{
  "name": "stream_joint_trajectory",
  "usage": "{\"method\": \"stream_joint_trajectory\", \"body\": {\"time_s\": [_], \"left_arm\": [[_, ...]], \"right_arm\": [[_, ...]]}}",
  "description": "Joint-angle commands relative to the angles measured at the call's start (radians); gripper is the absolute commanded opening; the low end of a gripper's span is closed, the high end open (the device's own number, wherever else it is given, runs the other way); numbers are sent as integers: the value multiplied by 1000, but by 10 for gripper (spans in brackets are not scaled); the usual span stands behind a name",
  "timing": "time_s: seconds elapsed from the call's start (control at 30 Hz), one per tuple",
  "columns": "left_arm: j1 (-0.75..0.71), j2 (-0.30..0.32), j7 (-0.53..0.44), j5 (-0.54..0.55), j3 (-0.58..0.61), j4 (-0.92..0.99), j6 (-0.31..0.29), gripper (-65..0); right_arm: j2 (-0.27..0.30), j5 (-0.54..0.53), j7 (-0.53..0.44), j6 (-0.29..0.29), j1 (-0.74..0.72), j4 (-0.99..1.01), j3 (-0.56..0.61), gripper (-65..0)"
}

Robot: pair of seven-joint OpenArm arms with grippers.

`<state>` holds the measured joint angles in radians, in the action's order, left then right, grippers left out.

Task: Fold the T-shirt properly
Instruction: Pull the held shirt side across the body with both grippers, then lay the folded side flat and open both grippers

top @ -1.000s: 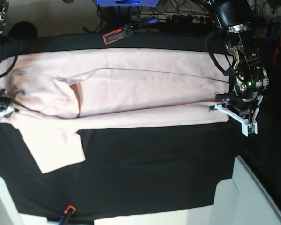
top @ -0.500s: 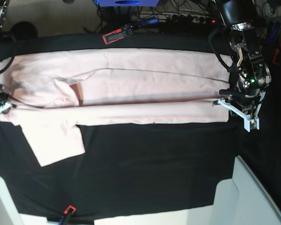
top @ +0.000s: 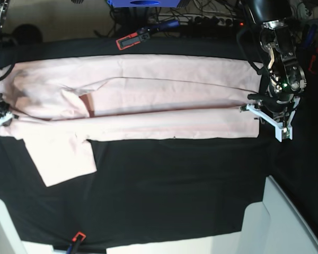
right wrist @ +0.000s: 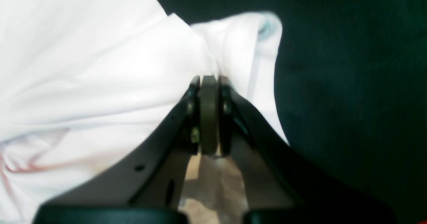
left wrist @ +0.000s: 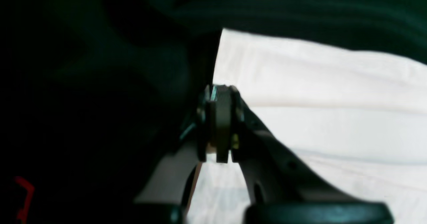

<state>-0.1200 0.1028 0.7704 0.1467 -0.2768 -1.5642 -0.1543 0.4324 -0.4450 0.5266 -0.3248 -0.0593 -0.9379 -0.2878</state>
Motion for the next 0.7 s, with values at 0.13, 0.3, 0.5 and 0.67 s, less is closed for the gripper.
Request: {"method": "stream_joint_trajectory", "body": {"time_s": [0.13,0.3,0.5,0.67], "left_arm": [[12,12,-19,-8,-6,-15,8,-650],[12,12,-19,-8,3,-15,8,-650],[12,12,-19,-8,-2,-14,8,-650],[12,12,-19,-8,-5,-14,8,-650]], "right_arm": [[62,-2,-20,0,-3,-13,-9,-650],[61,-2,-20,0,3,-10,-9,-650],[59,-2,-20,0,5,-8,-9,-650],[44,-4,-20,5,5,-8,-11,-650]]}}
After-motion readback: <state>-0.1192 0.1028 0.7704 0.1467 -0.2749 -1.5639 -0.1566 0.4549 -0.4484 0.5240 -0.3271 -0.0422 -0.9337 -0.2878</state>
